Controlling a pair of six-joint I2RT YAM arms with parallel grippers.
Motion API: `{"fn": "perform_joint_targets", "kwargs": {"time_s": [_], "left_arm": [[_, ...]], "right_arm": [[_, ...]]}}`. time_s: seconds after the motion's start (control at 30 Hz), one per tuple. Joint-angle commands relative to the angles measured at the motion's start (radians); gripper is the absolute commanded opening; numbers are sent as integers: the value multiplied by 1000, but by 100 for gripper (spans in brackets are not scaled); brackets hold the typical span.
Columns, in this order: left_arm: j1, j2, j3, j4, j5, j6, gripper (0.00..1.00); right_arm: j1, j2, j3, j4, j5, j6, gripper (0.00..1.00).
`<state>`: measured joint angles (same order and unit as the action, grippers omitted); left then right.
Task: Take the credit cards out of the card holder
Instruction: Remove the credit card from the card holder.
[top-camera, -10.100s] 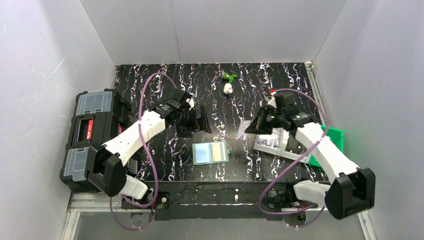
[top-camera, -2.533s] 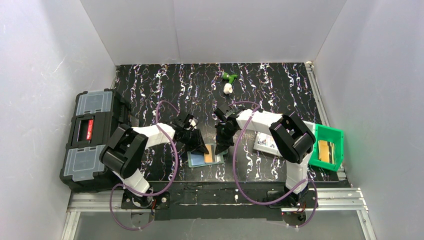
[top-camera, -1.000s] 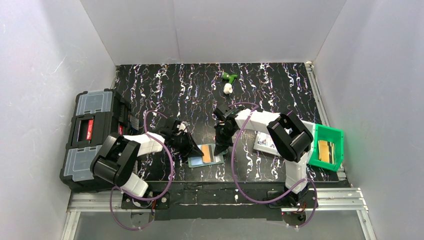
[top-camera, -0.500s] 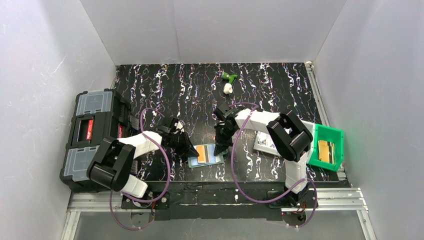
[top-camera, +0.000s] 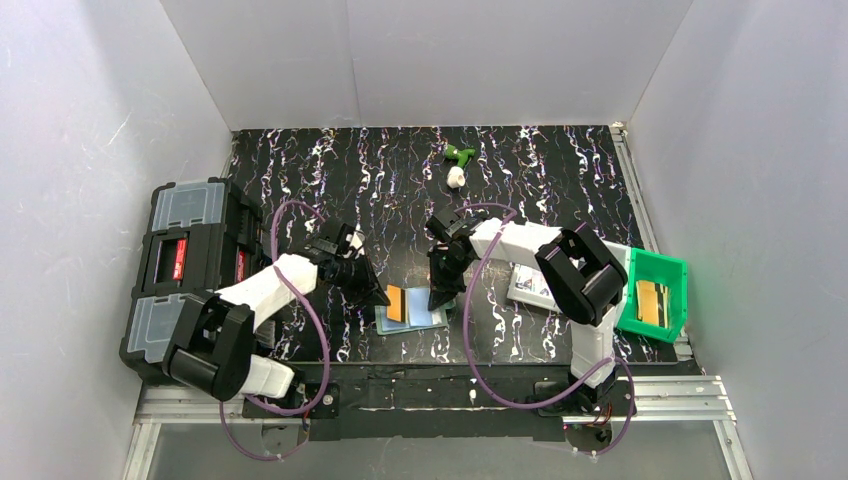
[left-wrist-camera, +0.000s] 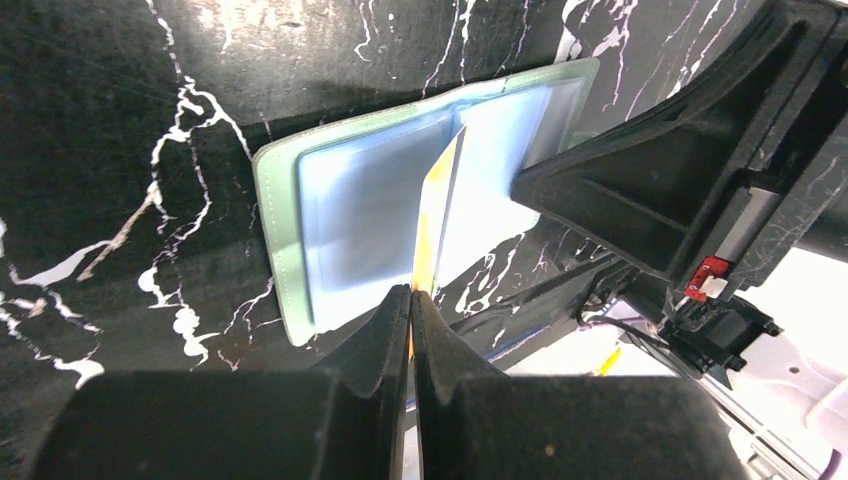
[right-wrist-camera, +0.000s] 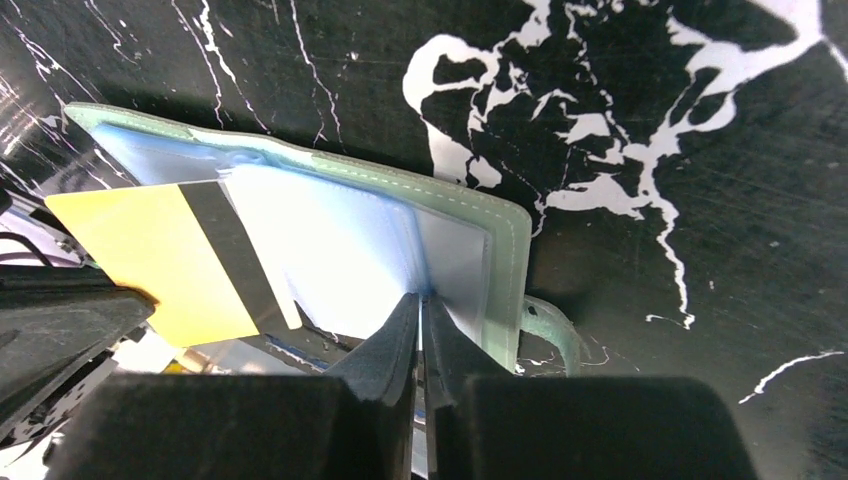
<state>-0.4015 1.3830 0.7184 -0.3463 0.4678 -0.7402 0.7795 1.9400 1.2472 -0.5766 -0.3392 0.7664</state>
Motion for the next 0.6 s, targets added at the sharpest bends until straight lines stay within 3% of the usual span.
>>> {"fn": "perform_joint_targets", "kwargs": {"time_s": [0.0, 0.3, 0.37, 0.57], "left_arm": [[9, -36, 49, -106, -63, 35, 0], [8, -94, 118, -194, -109, 54, 0], [9, -115, 137, -204, -104, 53, 0], [8, -164, 183, -166, -42, 7, 0]], "right_arm": [[3, -56, 16, -10, 68, -37, 13], [3, -129, 41, -22, 81, -56, 31], [2, -154, 48, -25, 81, -59, 42], [-6, -285, 11, 69, 49, -62, 89]]}}
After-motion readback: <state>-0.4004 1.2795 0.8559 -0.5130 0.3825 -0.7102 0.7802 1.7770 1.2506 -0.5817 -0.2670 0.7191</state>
